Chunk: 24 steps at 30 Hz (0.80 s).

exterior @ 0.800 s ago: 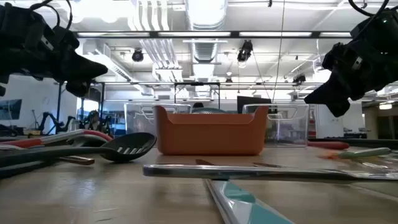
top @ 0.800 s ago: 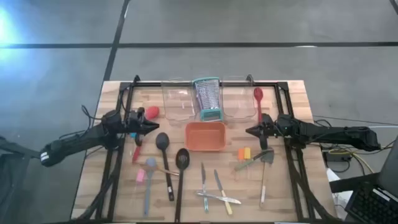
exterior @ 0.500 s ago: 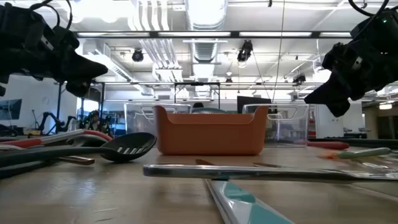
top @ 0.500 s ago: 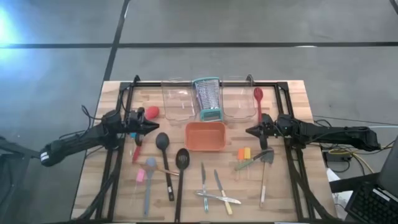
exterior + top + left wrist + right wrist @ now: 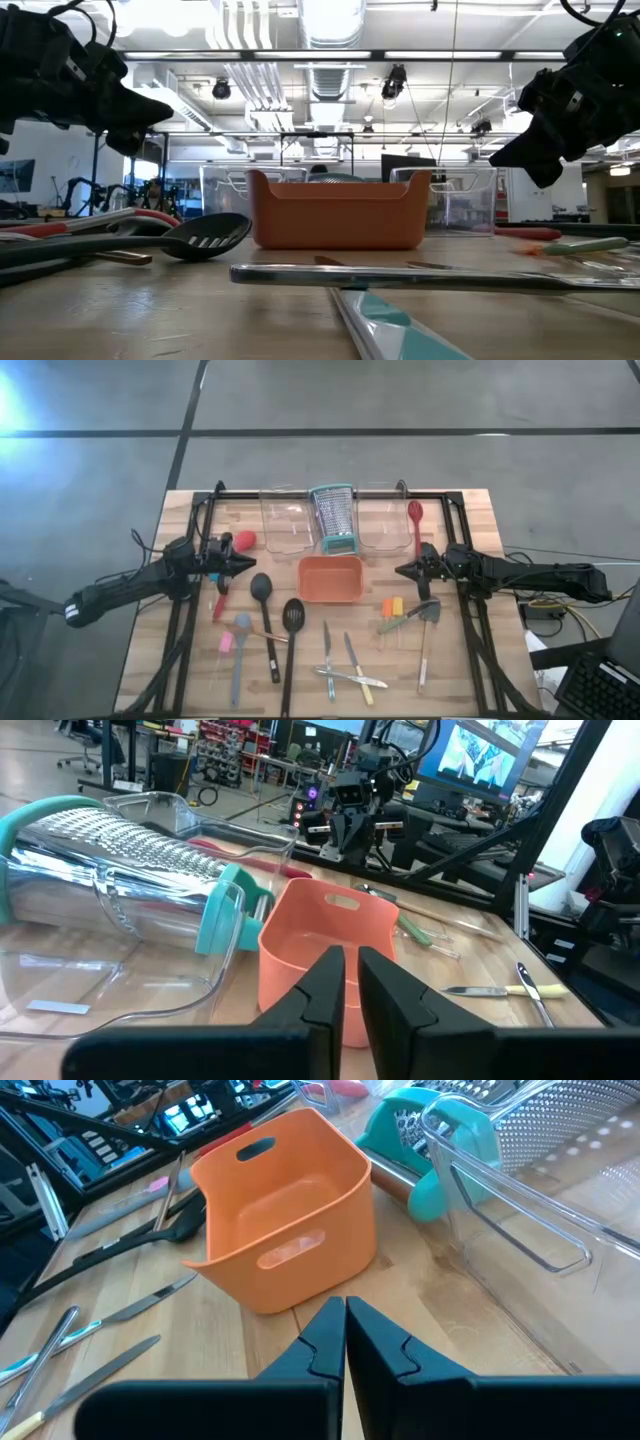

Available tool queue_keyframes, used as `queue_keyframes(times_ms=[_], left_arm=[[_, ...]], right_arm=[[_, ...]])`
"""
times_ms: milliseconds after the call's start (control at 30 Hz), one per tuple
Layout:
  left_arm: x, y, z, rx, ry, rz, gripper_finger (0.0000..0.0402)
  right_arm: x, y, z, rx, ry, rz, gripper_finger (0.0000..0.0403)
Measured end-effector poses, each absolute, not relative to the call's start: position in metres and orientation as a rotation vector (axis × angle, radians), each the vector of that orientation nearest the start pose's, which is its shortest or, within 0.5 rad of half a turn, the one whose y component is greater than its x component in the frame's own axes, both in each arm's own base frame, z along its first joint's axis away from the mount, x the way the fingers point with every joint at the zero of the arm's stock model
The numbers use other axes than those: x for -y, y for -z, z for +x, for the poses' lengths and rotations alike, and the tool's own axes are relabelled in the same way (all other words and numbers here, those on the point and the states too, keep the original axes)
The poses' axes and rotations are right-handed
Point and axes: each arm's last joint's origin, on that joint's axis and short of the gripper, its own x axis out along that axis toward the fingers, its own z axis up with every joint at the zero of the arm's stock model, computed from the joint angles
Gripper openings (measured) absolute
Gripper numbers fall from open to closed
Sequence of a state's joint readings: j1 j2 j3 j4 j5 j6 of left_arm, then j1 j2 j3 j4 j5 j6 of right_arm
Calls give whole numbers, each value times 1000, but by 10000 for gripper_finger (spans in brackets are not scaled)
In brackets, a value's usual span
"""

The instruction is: Pick & Place Kitchen Items

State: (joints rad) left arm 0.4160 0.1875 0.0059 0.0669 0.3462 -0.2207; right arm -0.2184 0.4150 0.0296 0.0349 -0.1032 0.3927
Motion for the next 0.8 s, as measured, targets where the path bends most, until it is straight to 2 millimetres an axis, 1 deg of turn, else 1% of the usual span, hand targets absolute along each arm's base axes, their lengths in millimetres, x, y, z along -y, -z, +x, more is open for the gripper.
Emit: queue_keyframes(times_ms=[300,367,433,500,567,633,700,800], left_arm=[[-34,-157,102,-99,-81,-263,39],[-34,-157,102,-99,-81,-263,38],[-34,-157,102,-99,-82,-263,36],[-34,-157,102,-99,-82,-263,35],[-34,-157,102,-99,-82,-263,35],[-34,-157,102,-99,-82,-263,37],[-34,-157,102,-98,-82,-263,39],[-34,-157,102,-99,-82,-263,38]], right_arm=[[23,-142,117,-303,178,442,8],[23,-148,119,-234,163,433,9],[23,-161,122,-107,122,445,8],[23,-181,123,61,75,456,9],[23,-209,123,222,37,429,9],[23,-239,124,294,5,393,8],[22,-271,126,281,-22,335,8],[21,-318,131,159,-12,257,8]])
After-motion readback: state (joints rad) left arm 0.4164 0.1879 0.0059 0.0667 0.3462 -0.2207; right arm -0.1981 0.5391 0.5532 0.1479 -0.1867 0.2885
